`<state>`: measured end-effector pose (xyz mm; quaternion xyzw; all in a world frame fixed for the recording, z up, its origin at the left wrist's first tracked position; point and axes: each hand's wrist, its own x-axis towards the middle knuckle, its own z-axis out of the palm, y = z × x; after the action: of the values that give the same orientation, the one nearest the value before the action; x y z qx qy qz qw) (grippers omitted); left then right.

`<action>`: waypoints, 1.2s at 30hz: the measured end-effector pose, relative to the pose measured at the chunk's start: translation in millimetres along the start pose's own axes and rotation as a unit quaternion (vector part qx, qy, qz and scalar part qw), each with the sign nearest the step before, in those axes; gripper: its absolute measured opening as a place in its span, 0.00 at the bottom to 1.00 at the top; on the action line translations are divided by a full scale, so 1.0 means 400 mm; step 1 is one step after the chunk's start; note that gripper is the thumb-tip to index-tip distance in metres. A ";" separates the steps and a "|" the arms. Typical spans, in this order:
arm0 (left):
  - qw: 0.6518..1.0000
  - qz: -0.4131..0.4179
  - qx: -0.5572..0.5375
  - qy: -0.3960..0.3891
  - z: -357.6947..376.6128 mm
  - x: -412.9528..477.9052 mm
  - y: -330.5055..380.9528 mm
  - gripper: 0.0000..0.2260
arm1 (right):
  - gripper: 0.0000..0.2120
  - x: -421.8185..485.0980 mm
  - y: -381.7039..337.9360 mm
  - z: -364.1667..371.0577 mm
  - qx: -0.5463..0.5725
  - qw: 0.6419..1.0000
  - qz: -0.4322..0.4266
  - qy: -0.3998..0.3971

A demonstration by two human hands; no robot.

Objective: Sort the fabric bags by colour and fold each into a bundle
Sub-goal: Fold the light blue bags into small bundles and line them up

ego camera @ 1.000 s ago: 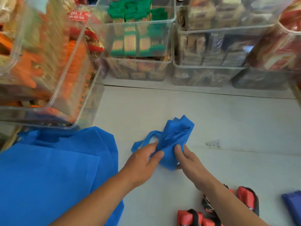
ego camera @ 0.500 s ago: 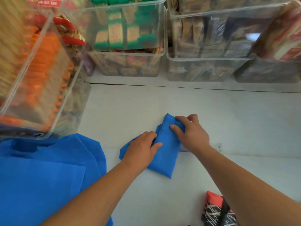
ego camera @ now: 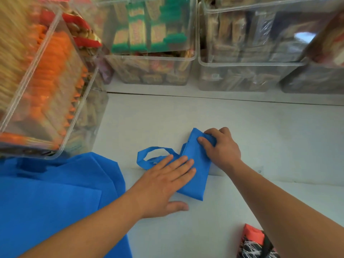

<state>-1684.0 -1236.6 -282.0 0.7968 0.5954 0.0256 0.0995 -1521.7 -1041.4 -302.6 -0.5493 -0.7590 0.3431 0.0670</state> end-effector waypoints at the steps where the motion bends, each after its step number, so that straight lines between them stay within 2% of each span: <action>1: 1.000 -0.012 -0.007 -0.021 0.013 0.007 -0.002 0.36 | 0.16 0.003 -0.001 0.000 0.010 1.000 -0.003 -0.004; 6: 0.995 -0.057 -0.050 -0.070 0.052 0.034 0.015 0.36 | 0.17 0.002 0.011 0.010 -0.014 0.999 -0.038 0.016; 11: 0.980 -0.147 -0.130 0.013 0.073 0.065 0.060 0.32 | 0.18 0.013 0.016 0.013 -0.027 0.998 -0.049 0.021; 15: 0.988 -0.147 -0.039 -0.016 0.105 0.070 0.072 0.33 | 0.18 0.013 0.017 0.014 -0.026 0.998 -0.050 0.025; 22: 0.988 -0.154 -0.010 -0.019 0.113 0.081 0.078 0.35 | 0.18 0.010 0.011 0.014 -0.027 0.998 -0.046 0.022; 24: 0.990 -0.136 -0.019 -0.031 0.102 0.079 0.078 0.37 | 0.18 0.008 0.008 0.012 -0.028 0.999 -0.039 0.017; 27: 0.991 -0.078 -0.039 -0.097 0.064 0.062 0.044 0.42 | 0.19 0.005 0.007 0.009 -0.012 0.999 -0.038 0.011; 28: 0.992 -0.052 -0.042 -0.102 0.056 0.054 0.021 0.41 | 0.19 0.006 0.007 0.007 -0.006 0.999 -0.036 0.012; 32: 0.997 0.014 -0.060 -0.037 0.038 0.027 -0.046 0.31 | 0.18 0.010 0.011 0.005 0.016 1.000 -0.025 -0.002; 34: 0.990 -0.013 -0.129 -0.058 -0.003 0.043 -0.047 0.28 | 0.18 0.011 0.011 0.004 0.020 0.999 -0.027 -0.011; 36: 0.976 -0.087 -0.180 -0.082 -0.053 0.079 -0.044 0.20 | 0.17 0.014 0.016 0.002 0.025 0.999 -0.027 -0.027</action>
<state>-1695.0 -1198.7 -266.9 0.7103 0.6379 0.0585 0.2917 -1519.2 -1035.8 -308.3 -0.5172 -0.7662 0.3749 0.0694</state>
